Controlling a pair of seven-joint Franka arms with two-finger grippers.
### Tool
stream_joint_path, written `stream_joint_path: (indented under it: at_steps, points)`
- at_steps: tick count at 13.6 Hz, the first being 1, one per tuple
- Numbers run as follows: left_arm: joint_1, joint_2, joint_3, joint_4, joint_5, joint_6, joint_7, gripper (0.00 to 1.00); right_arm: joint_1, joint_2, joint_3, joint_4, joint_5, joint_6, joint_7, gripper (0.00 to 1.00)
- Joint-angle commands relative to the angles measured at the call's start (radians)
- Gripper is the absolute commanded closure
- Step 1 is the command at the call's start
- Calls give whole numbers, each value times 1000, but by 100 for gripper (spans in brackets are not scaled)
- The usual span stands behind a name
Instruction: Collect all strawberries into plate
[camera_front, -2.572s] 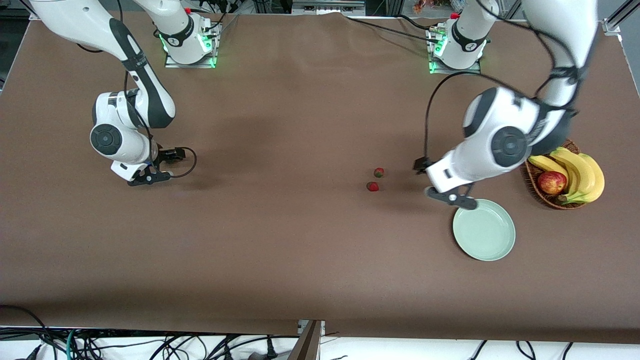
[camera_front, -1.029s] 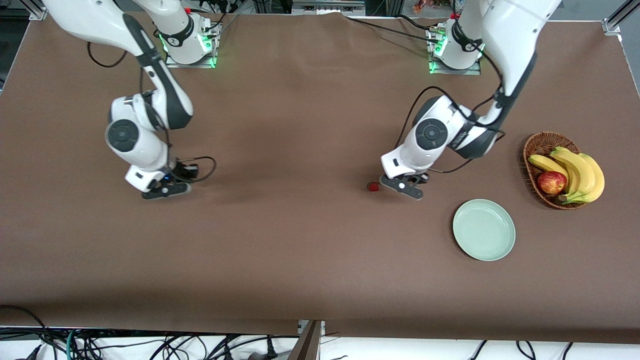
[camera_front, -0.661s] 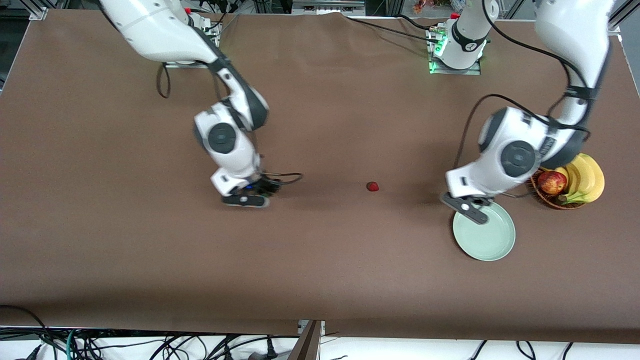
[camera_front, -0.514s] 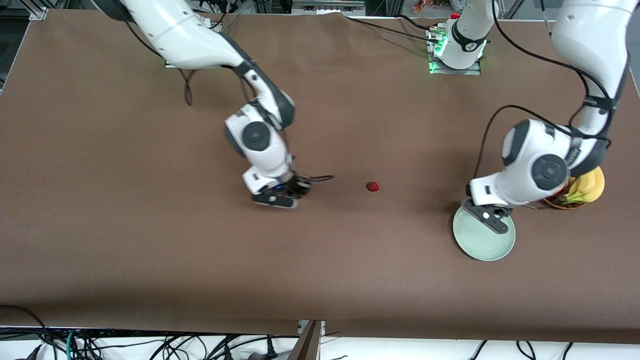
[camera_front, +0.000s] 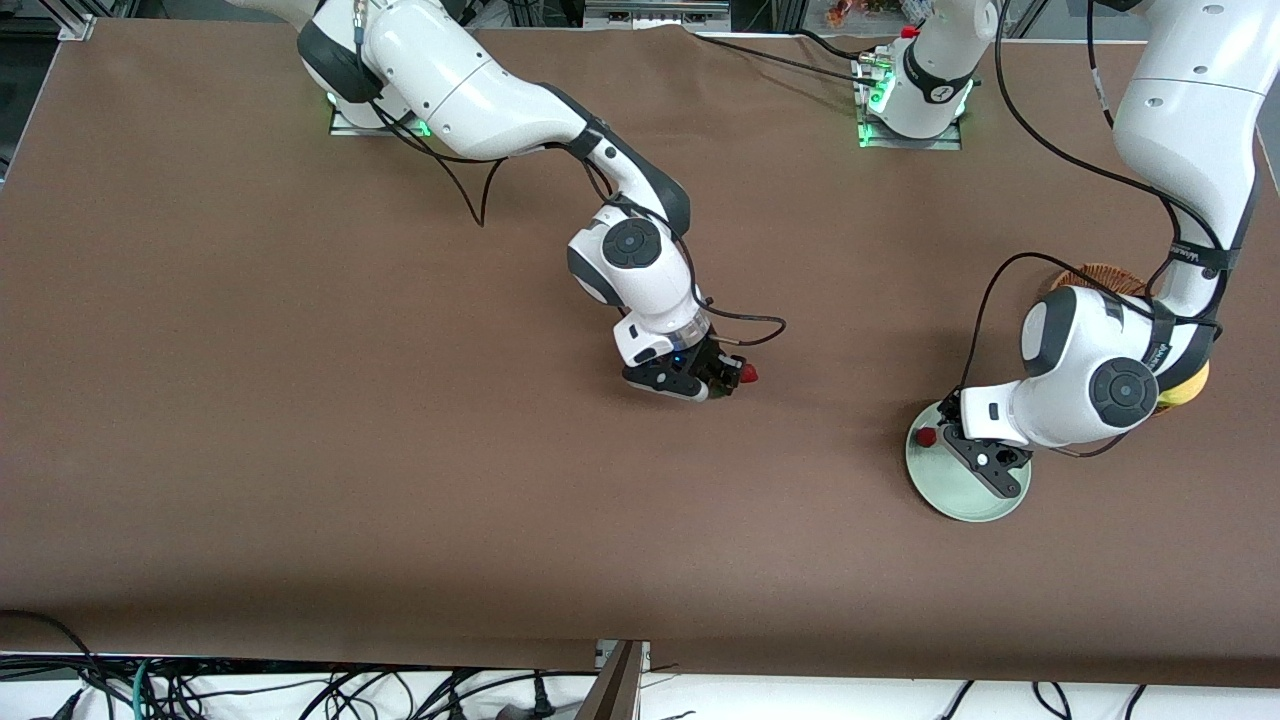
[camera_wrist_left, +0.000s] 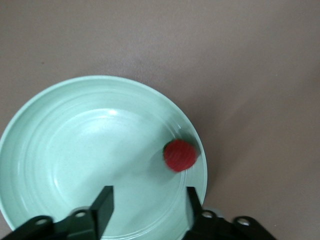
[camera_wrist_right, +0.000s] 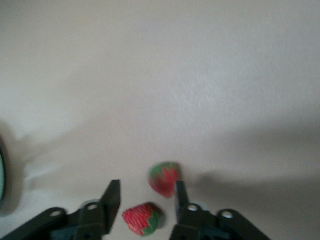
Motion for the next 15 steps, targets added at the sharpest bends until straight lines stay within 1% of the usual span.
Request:
stream_joint_path:
  at_steps: [1, 2, 3, 5, 7, 8, 9, 11, 12, 13, 14, 15]
  points:
    - [-2, -24, -13, 12, 5, -35, 0, 0, -67, -68, 4, 33, -11, -139, -42, 0]
    - [-4, -37, -24, 15, -4, -66, -2, 0, -102, -121, 7, 26, 1, -234, -130, 0]
    - [-4, -53, -48, 17, -40, -89, -16, 0, -141, -183, 9, 0, 13, -334, -228, 0]
    - [-11, -64, -95, 14, -96, -114, -129, 0, -229, -327, 9, -107, 62, -494, -434, 0]
    - [-25, -58, -180, 1, -96, -114, -338, 0, -334, -469, 9, -239, 68, -600, -633, 0]
    - [-68, -53, -194, 1, -96, -111, -462, 0, -384, -535, 9, -293, 68, -652, -719, 0]
    - [-129, -51, -192, 1, -90, -103, -581, 0, -432, -592, 7, -336, 67, -695, -798, 0]
    - [-221, -27, -186, -6, -81, -47, -792, 0, -506, -695, 2, -400, 59, -761, -936, 0]
    - [-247, -4, -185, -35, -68, 28, -840, 0, -549, -738, 2, -422, 56, -789, -1000, 0]
    - [-267, 7, -185, -70, -32, 120, -876, 0, -581, -775, -1, -437, 55, -821, -1062, 0]
    - [-295, 10, -180, -103, 14, 173, -948, 0, -604, -815, -22, -448, 55, -858, -1126, 0]
    - [-316, 15, -170, -114, 81, 181, -1021, 0, -604, -856, -71, -457, 55, -902, -1187, 0]
